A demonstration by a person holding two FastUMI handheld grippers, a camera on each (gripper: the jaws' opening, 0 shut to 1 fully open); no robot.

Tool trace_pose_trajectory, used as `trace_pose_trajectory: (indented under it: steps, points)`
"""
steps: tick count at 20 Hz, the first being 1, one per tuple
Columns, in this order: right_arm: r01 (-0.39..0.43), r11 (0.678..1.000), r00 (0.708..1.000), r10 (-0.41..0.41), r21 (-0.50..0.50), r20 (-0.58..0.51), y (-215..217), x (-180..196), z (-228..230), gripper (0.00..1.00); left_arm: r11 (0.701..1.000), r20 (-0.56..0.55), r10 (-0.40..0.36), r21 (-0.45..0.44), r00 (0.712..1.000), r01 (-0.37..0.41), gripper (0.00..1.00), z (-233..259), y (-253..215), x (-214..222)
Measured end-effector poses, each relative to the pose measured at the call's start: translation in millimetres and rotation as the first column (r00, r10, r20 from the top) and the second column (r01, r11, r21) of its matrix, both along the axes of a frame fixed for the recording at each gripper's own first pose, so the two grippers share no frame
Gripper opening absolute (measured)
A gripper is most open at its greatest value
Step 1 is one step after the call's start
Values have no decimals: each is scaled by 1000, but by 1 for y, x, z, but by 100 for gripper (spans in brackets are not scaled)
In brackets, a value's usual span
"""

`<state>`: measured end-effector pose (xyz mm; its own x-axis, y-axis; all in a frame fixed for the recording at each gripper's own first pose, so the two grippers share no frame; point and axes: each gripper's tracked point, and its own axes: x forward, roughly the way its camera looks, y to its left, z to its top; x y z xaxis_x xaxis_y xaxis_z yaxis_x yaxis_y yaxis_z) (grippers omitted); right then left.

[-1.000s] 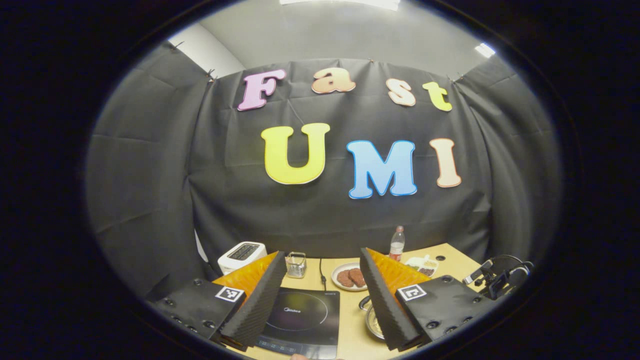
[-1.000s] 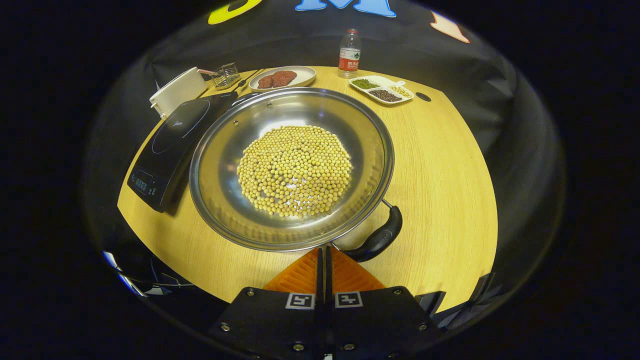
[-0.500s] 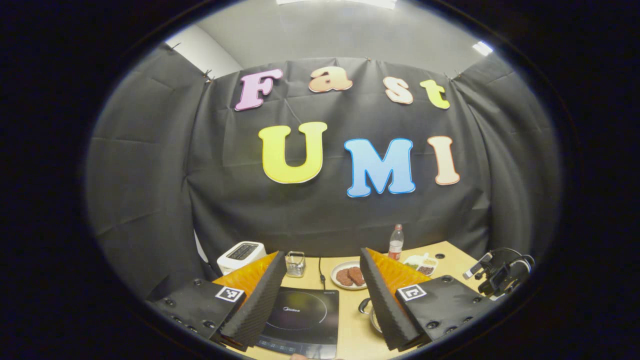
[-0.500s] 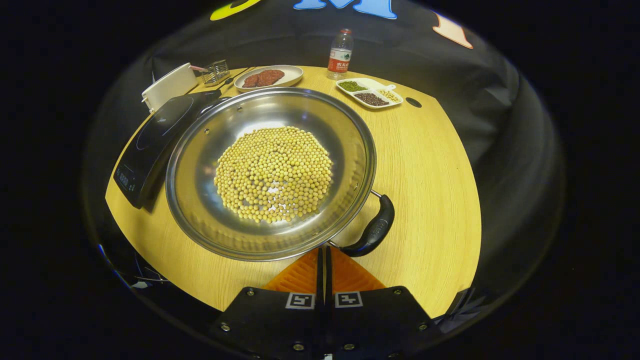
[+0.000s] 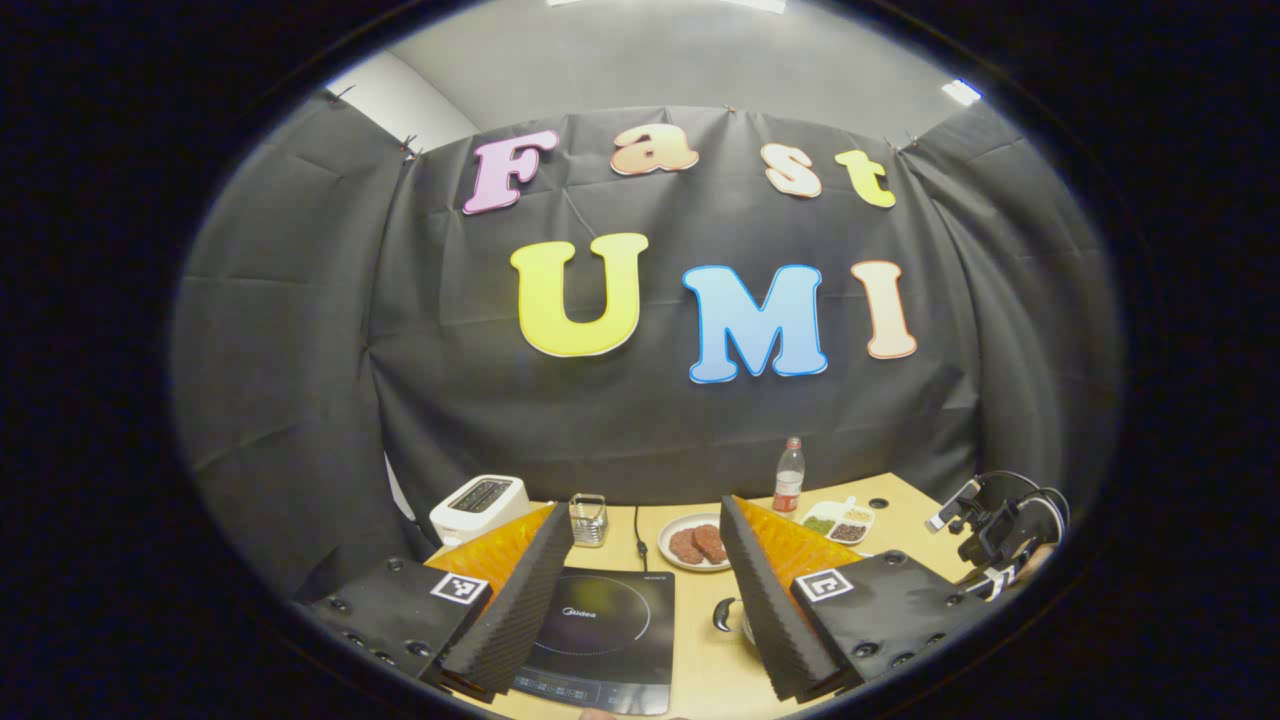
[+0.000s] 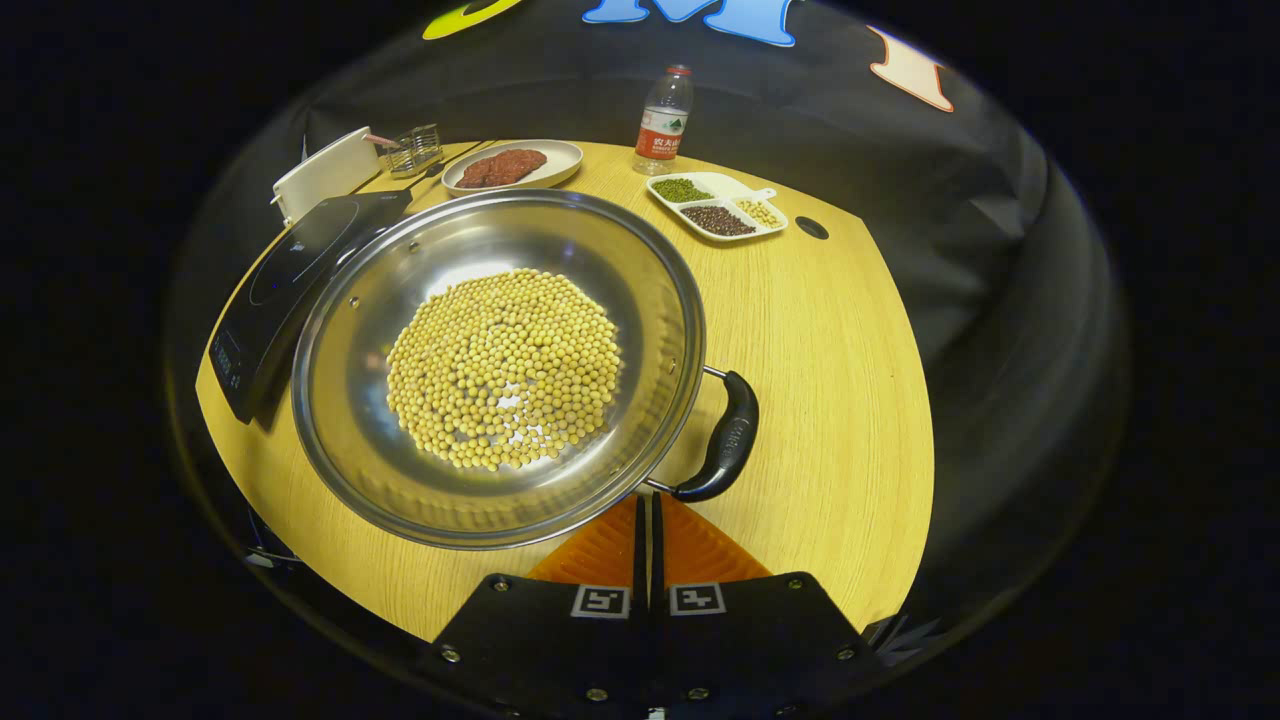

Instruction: First push the handle of the pot to place it horizontally, then grasp the pot with both hands and set it on the induction cooktop.

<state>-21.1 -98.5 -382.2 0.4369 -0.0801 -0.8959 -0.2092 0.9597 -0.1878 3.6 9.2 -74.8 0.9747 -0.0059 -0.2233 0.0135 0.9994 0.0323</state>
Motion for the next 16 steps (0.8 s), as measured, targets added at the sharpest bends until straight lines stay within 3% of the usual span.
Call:
trace_pose_trajectory:
  steps: [5, 11, 14, 15, 16]
  points:
    - [7, 1000, 1000, -7, 18, 10, -8, 17, 2, 0, 1000, -38, -24, -5, 999, 24, 95, -17, -15, 7]
    - [12, 1000, 998, -13, 25, 54, -20, 12, 15, 0, 998, -101, -58, -33, 993, 55, 95, -45, -33, 15]
    - [49, 993, 993, -60, 104, 99, -20, 9, 34, 1, 996, -142, -85, -54, 986, 78, 96, -64, -44, 19]
    - [69, 989, 989, -85, 129, 123, -21, 11, 41, 9, 994, -159, -100, -65, 982, 90, 95, -73, -50, 21]
    - [84, 984, 984, -107, 155, 146, -20, 13, 47, 36, 993, -171, -105, -76, 980, 93, 97, -80, -53, 24]
